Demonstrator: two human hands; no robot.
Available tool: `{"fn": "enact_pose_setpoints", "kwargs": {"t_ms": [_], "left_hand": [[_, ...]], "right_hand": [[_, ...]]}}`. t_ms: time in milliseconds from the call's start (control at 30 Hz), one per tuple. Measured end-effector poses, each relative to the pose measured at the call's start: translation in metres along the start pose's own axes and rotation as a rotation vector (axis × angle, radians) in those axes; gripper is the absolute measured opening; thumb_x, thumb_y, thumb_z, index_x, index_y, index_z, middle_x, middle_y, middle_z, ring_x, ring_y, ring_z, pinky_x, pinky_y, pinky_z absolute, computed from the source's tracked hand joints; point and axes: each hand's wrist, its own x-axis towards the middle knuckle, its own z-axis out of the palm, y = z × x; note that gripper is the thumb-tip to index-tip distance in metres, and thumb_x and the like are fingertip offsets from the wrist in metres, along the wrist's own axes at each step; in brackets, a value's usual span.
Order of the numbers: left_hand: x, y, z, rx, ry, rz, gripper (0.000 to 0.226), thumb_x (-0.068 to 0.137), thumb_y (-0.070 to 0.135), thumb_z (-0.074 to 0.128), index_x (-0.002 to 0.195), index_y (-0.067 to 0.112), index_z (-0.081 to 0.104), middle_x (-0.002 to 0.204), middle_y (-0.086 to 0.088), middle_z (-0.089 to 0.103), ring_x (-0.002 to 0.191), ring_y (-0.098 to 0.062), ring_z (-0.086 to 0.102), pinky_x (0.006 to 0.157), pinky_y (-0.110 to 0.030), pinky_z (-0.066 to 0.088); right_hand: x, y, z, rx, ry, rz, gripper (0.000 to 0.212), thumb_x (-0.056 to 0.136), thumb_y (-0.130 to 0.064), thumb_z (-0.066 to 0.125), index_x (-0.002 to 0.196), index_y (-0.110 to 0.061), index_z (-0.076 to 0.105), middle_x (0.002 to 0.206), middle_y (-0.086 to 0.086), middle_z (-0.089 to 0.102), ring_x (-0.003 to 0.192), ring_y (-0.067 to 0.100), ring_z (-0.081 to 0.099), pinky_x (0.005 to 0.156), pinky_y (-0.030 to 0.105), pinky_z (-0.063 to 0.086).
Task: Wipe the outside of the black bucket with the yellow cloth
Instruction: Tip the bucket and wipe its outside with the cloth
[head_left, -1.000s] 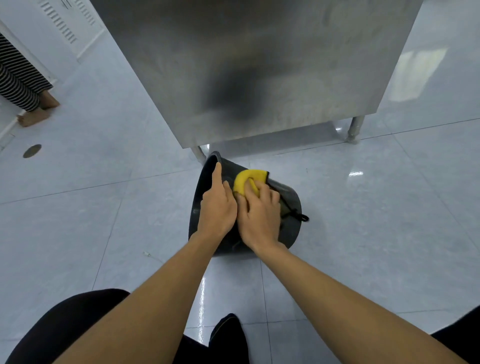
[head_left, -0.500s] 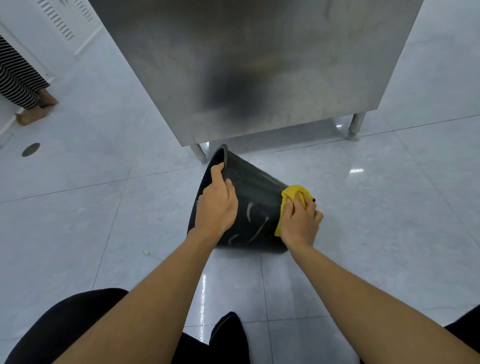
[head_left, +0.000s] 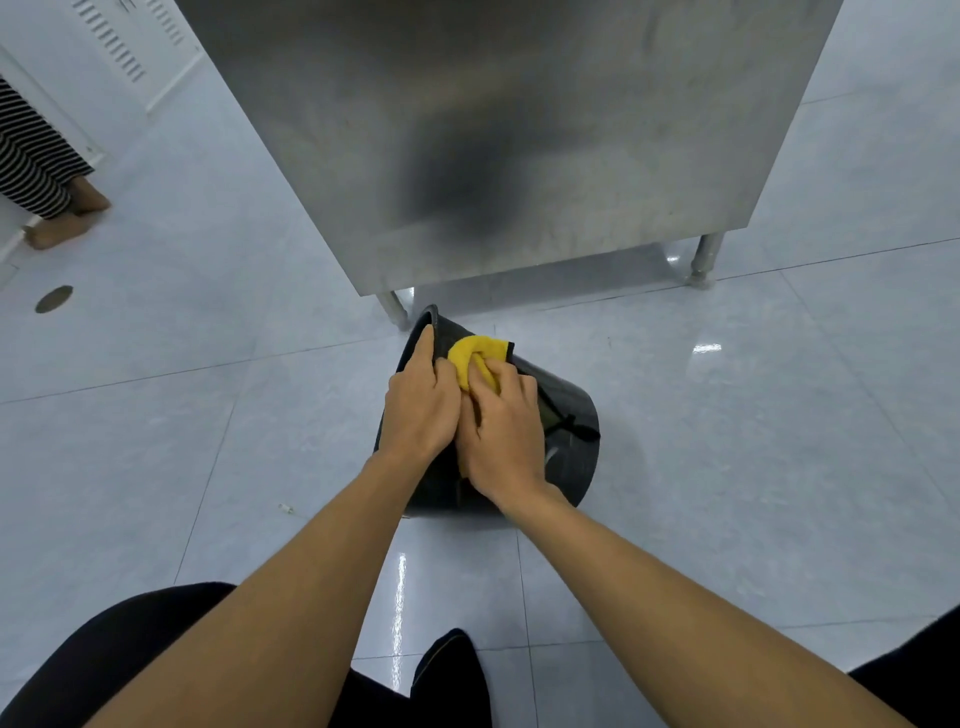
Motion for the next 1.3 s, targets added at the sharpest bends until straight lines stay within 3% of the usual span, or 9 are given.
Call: {"fn": "enact_pose_setpoints", "kwargs": {"t_ms": [67, 167, 333, 533, 700, 833, 1000, 1133, 1300], "left_hand": [[0.002, -0.002, 0.000, -0.002, -0.004, 0.006, 0.058, 0.096, 0.022, 0.034, 0.154, 0.027, 0.031, 0.097, -0.001, 0.065, 0.081, -0.015, 0.059, 0.078, -0.031, 0.048], [0.005, -0.003, -0.001, -0.001, 0.039, 0.007, 0.048, 0.100, 0.009, 0.035, 0.147, 0.011, 0.036, 0.118, -0.010, 0.056, 0.101, -0.021, 0.055, 0.092, -0.031, 0.046], [-0.001, -0.005, -0.003, -0.036, 0.081, -0.016, 0.025, 0.102, 0.008, 0.042, 0.126, 0.009, 0.036, 0.096, -0.007, 0.056, 0.076, -0.012, 0.055, 0.065, -0.023, 0.049], [0.002, -0.006, -0.009, 0.036, 0.005, 0.033, 0.031, 0.098, 0.009, 0.043, 0.129, 0.008, 0.039, 0.100, -0.010, 0.061, 0.082, -0.021, 0.057, 0.068, -0.030, 0.041], [0.001, -0.005, -0.012, 0.031, -0.063, 0.053, 0.041, 0.095, 0.006, 0.043, 0.136, 0.012, 0.038, 0.096, -0.011, 0.064, 0.074, -0.016, 0.058, 0.058, -0.022, 0.040], [0.001, -0.003, -0.013, 0.105, -0.091, 0.055, 0.054, 0.100, 0.010, 0.042, 0.151, 0.018, 0.026, 0.104, -0.010, 0.063, 0.080, -0.016, 0.057, 0.071, -0.028, 0.044], [-0.007, -0.002, -0.003, 0.161, -0.103, 0.032, 0.062, 0.106, 0.021, 0.038, 0.158, 0.029, 0.006, 0.073, -0.001, 0.059, 0.060, -0.011, 0.053, 0.060, -0.030, 0.046], [-0.011, 0.001, 0.002, 0.006, -0.061, 0.002, 0.057, 0.105, 0.019, 0.036, 0.156, 0.021, 0.011, 0.069, -0.002, 0.056, 0.061, -0.017, 0.054, 0.055, -0.030, 0.042], [-0.007, -0.002, 0.003, -0.072, -0.010, 0.035, 0.034, 0.103, 0.017, 0.036, 0.135, 0.011, 0.027, 0.083, -0.010, 0.066, 0.075, -0.028, 0.065, 0.071, -0.053, 0.053]], "right_hand": [[-0.001, 0.014, -0.001, -0.069, -0.001, -0.005, 0.046, 0.102, -0.043, 0.033, 0.133, -0.021, 0.059, 0.134, 0.002, 0.054, 0.108, 0.024, 0.044, 0.093, 0.035, 0.043], [-0.006, 0.044, -0.003, -0.146, 0.022, 0.172, 0.044, 0.102, -0.044, 0.035, 0.127, -0.021, 0.062, 0.138, 0.007, 0.052, 0.112, 0.029, 0.043, 0.097, 0.041, 0.043], [-0.010, 0.064, -0.009, -0.167, 0.007, 0.376, 0.042, 0.104, -0.040, 0.037, 0.135, -0.021, 0.058, 0.147, 0.008, 0.046, 0.120, 0.033, 0.041, 0.100, 0.043, 0.039], [-0.009, 0.007, 0.003, -0.055, 0.031, 0.095, 0.045, 0.098, -0.042, 0.038, 0.127, -0.020, 0.063, 0.134, 0.005, 0.055, 0.106, 0.030, 0.045, 0.087, 0.044, 0.046], [-0.011, 0.012, 0.009, -0.060, 0.035, -0.042, 0.044, 0.099, -0.036, 0.040, 0.133, -0.015, 0.061, 0.135, 0.009, 0.055, 0.110, 0.030, 0.047, 0.093, 0.039, 0.046], [-0.019, 0.054, 0.002, -0.136, 0.077, 0.138, 0.042, 0.101, -0.040, 0.040, 0.126, -0.016, 0.065, 0.135, 0.012, 0.054, 0.108, 0.033, 0.046, 0.091, 0.042, 0.046], [-0.023, 0.082, -0.006, -0.133, 0.050, 0.400, 0.037, 0.103, -0.036, 0.042, 0.130, -0.019, 0.061, 0.143, 0.011, 0.047, 0.116, 0.035, 0.041, 0.094, 0.047, 0.046], [-0.015, 0.042, -0.007, -0.091, 0.053, 0.184, 0.038, 0.102, -0.039, 0.041, 0.126, -0.019, 0.062, 0.133, 0.008, 0.054, 0.106, 0.031, 0.045, 0.090, 0.045, 0.047], [-0.005, 0.001, -0.002, 0.005, 0.041, 0.006, 0.044, 0.100, -0.038, 0.040, 0.134, -0.021, 0.060, 0.129, 0.001, 0.056, 0.103, 0.022, 0.045, 0.082, 0.035, 0.048]]}}
